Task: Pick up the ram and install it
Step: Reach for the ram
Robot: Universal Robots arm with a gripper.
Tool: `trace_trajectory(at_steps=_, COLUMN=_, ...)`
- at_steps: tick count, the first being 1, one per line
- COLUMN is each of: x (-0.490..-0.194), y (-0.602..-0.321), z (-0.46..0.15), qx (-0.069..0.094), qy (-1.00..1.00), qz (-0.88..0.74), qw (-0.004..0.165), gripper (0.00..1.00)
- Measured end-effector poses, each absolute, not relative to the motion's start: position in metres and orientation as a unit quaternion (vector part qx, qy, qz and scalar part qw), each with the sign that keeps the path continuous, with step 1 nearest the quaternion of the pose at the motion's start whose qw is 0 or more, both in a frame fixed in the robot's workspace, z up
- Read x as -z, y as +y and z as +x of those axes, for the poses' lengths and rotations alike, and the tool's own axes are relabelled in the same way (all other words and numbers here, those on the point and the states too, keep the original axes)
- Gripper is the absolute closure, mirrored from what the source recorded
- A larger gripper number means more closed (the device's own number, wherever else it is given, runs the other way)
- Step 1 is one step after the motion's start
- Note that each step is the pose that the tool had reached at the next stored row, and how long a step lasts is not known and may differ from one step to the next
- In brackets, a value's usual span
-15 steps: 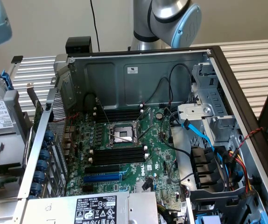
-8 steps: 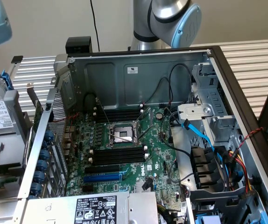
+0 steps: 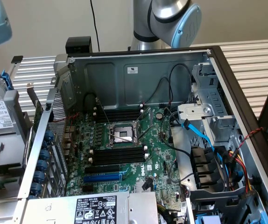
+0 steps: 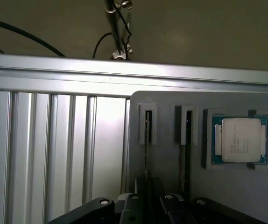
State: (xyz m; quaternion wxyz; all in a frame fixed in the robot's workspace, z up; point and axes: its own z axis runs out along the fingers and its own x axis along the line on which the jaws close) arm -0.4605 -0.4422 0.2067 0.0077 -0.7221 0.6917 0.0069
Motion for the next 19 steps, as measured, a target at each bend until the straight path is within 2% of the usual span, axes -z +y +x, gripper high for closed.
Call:
trace_trajectory(at_steps=4, x=-0.208, y=-0.442, z=-0.461, qx=-0.007, qy=0.692, qz=-0.722, qw=0.008, gripper=0.80)
trace_trajectory(at_steps=19, x=-0.276, y=-0.442, z=-0.461, qx=-0.007, qy=0.692, qz=-0.722, qw=0.008, gripper=0.80)
